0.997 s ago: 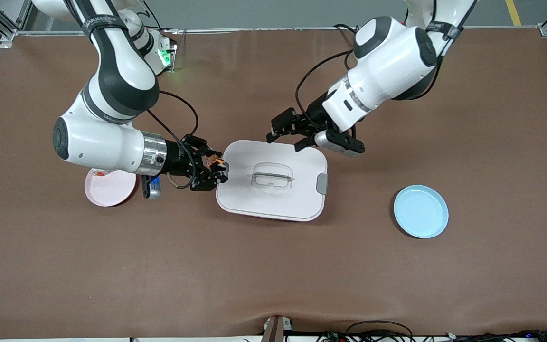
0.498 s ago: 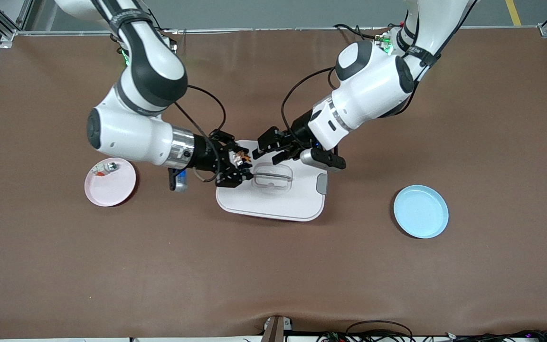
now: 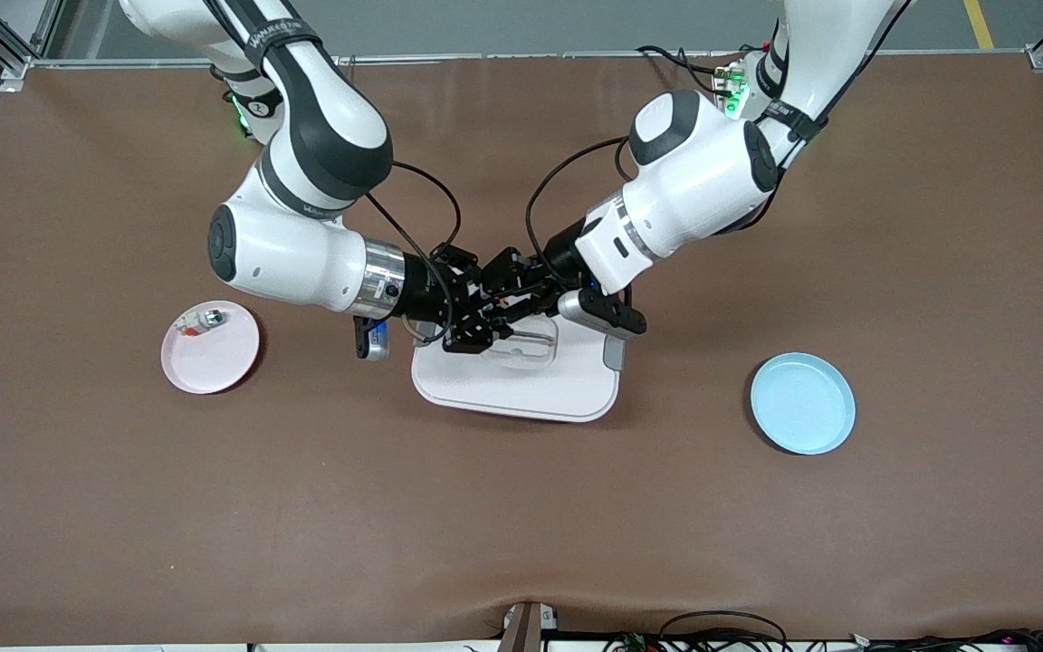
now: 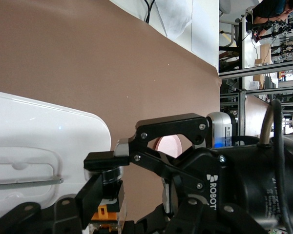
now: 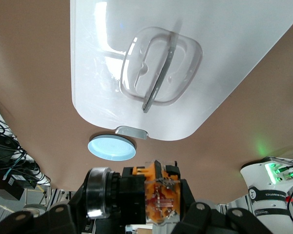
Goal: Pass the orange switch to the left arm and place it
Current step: 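Grasp the switch with the left gripper above the white box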
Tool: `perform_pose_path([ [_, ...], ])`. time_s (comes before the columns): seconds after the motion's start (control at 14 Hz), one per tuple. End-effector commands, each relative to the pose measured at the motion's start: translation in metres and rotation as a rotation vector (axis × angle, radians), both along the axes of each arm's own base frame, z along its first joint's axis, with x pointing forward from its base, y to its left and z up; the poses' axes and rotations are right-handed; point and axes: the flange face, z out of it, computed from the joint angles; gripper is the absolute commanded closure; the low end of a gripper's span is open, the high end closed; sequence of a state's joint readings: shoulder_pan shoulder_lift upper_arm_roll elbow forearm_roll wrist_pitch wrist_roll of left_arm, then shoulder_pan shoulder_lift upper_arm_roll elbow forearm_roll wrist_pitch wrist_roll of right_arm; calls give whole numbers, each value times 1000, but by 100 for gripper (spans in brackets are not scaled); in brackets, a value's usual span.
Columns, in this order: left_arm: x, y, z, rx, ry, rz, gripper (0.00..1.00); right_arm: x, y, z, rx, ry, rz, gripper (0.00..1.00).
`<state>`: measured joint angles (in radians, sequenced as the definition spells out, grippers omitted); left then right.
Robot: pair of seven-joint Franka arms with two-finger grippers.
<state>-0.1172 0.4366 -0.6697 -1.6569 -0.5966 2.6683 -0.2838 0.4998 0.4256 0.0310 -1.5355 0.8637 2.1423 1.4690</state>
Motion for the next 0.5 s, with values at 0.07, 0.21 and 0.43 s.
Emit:
perform_pose_path([
  [0.07,-4,-2,-7,0,-7,-16,35,9,3,12,13,-9,-10,100],
  [0.21,-11,2,-10,23,-8,-22,35,12,-4,12,9,-8,-15,100],
  [0.43,-12,12,-4,38,-28,-18,35,25,-27,12,4,-9,-43,100],
])
